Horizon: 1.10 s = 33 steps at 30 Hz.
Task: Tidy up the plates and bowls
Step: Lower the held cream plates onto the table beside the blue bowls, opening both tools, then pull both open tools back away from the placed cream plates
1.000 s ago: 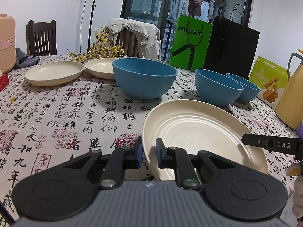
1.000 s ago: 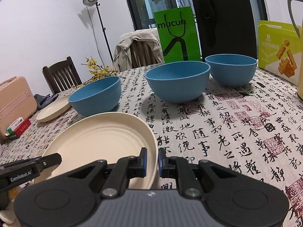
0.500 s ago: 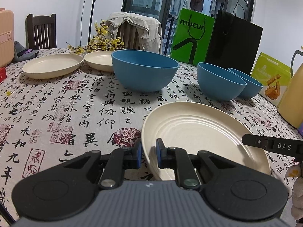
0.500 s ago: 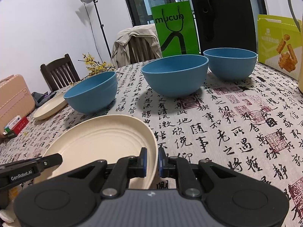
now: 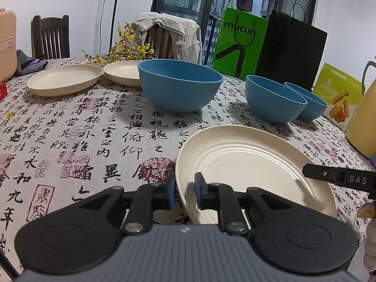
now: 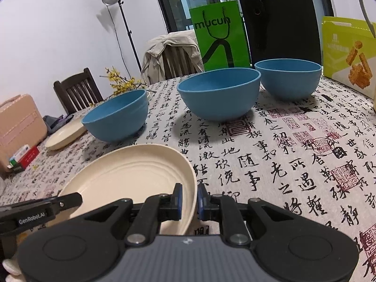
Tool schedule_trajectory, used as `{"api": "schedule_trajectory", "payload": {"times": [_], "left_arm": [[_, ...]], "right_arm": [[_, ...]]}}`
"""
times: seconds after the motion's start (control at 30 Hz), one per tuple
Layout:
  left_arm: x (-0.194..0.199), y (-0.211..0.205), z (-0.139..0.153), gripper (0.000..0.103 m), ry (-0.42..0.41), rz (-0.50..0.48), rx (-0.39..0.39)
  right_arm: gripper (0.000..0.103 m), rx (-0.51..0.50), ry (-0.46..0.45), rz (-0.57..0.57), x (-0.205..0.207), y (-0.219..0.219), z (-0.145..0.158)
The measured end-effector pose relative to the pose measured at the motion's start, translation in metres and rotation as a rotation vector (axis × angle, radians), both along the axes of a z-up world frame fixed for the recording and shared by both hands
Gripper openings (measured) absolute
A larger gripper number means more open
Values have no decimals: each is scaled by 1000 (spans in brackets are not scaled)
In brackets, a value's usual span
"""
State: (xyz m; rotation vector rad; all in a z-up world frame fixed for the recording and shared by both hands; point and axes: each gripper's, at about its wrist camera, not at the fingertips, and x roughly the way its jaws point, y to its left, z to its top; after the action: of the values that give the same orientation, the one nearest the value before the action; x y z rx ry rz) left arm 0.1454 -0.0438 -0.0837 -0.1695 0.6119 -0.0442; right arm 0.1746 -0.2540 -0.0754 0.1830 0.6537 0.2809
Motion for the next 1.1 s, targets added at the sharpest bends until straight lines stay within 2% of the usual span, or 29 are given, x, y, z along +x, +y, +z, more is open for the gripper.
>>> {"api": "schedule_trajectory", "payload": {"times": [0.03,0.07,0.2,0.23,0.27,0.3,0.37,0.43,0.5,0.6,0.67,0.73,0.8,0.87,1.1], "left_arm": [[0,0,0,25,0,4,2],[0,0,1,35,0,12,4],[-5,0,6,45,-37,30,29],[-7,0,7,53,-47,33,35],[-7,0,9,61,-56,38,40],[-9,1,10,64,-67,46,45],[-10,3,13,73,-84,51,50],[-12,4,14,84,-100,59,55],[-13,6,15,88,-102,72,59],[-16,10,16,94,-115,60,43],[-20,11,18,103,-140,55,36],[-26,12,20,103,-177,51,36],[-31,12,22,103,-205,48,47],[-34,12,24,103,-222,52,63],[-41,17,26,103,-239,57,54]], "right_arm": [[14,1,-3,-1,0,0,0],[15,2,-4,1,0,-1,1],[20,7,-8,2,-1,-1,1],[23,7,-9,0,-1,-1,1],[31,6,-9,-5,0,-1,0],[42,4,-13,-12,0,-1,0],[51,6,-28,-17,-2,-3,1],[55,7,-45,-11,-4,-4,3],[66,-4,-73,-5,-8,-2,6],[77,-18,-118,7,-14,1,10],[83,-22,-139,12,-17,2,13],[88,-25,-157,15,-19,2,15],[98,-28,-173,14,-21,3,16],[103,-30,-180,12,-23,3,16],[103,-24,-184,13,-28,5,16]]}}
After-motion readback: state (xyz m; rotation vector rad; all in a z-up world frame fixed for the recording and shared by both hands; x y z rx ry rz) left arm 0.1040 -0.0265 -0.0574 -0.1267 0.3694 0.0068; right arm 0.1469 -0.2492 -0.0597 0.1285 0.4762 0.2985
